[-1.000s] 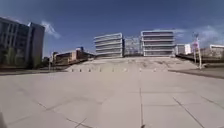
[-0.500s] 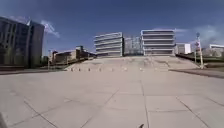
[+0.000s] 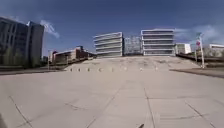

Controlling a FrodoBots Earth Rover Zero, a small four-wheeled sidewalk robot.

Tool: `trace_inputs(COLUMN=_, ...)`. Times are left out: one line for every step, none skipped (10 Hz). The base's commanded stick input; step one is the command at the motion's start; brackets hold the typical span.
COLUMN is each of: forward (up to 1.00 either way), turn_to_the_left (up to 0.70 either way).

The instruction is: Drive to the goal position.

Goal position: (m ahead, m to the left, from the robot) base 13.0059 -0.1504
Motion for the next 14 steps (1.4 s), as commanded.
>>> trace_inputs(forward=0.44, turn_to_the_left=-0.01)
trace_inputs(forward=0.44, turn_to_the_left=-0.01)
trace_inputs(forward=0.43, turn_to_the_left=-0.01)
trace_inputs(forward=0.43, turn_to_the_left=-0.01)
trace_inputs(forward=0.43, turn_to_the_left=-0.01)
trace_inputs(forward=0.44, turn_to_the_left=-0.01)
trace_inputs(forward=0.44, turn_to_the_left=-0.01)
trace_inputs(forward=0.43, turn_to_the_left=-0.01)
trace_inputs(forward=0.43, turn_to_the_left=-0.01)
trace_inputs(forward=0.44, turn_to_the_left=-0.01)
trace_inputs(forward=0.44, turn_to_the_left=-0.01)
trace_inputs(forward=0.43, turn_to_the_left=-0.01)
trace_inputs(forward=0.43, turn_to_the_left=-0.01)
trace_inputs(forward=0.44, turn_to_the_left=-0.01)
